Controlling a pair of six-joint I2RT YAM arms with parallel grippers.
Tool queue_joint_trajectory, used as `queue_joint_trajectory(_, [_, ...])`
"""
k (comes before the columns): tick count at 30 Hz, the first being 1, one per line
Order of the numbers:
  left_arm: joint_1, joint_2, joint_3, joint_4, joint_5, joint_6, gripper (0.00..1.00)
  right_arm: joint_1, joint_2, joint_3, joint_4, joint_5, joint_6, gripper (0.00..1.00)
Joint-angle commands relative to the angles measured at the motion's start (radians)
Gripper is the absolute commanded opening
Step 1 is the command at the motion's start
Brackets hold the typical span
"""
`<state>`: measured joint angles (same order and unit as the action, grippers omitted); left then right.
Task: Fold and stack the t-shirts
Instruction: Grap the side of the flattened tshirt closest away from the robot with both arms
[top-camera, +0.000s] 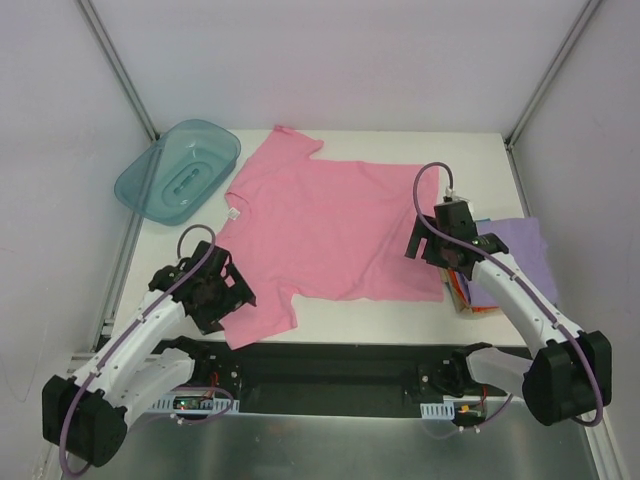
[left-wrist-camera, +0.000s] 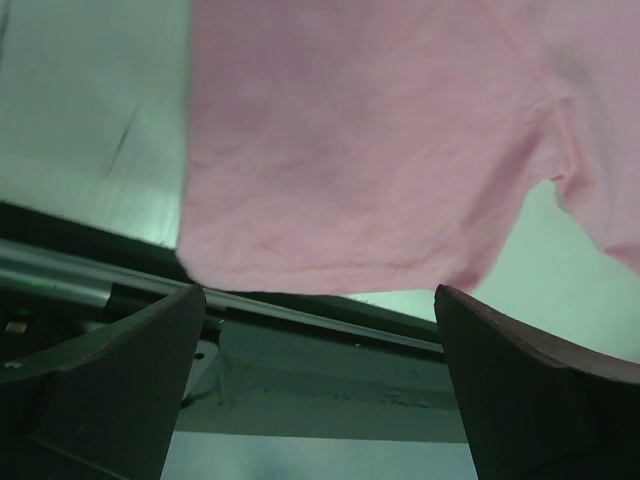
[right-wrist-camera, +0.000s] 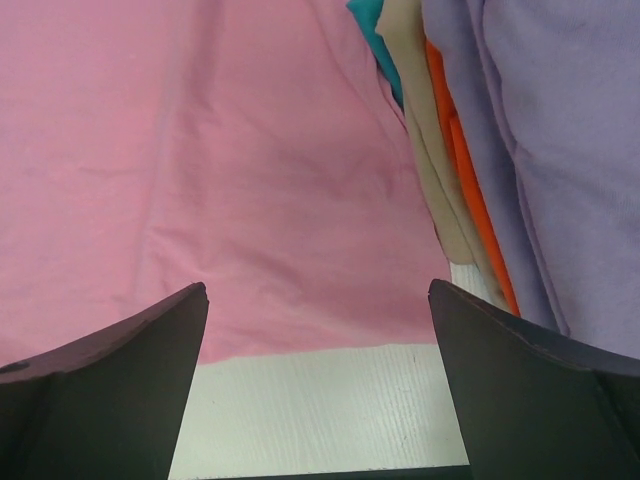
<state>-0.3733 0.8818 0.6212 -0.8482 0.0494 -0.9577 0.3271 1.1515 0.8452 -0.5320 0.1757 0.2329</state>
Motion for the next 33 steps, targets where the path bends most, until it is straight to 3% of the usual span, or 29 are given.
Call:
queue_joint_trajectory(1, [-0.007,-0.082,-0.061,-0.227,-0.051,-0.131,0.94,0.007,-0.015,-0.008,0.033,0.031,0.006,0.97])
queue_joint_trajectory(6, [-0.009,-0.175,-0.178,-0.233,0.029,-0.214,0.85,0.006,0.011,-0.001,0.04,0.019,-0.009,0.97])
queue_joint_trajectory(11, [-0.009,-0.12,-0.201,-0.18,0.014,-0.225,0.59,0.006,0.048,0.015,0.036,-0.016,-0.018,0.96])
queue_joint_trajectory(18, [-0.012,-0.006,-0.198,-0.123,-0.003,-0.197,0.38,0.004,0.062,0.018,0.029,-0.002,-0.027,0.97])
queue_joint_trajectory(26, [-0.012,0.017,-0.232,0.0,-0.006,-0.202,0.38,0.003,0.094,0.028,0.029,-0.012,-0.027,0.97])
queue_joint_trajectory(33, [-0.012,0.063,-0.233,0.087,-0.019,-0.197,0.25,0.003,0.088,0.022,0.029,-0.018,-0.027,0.97])
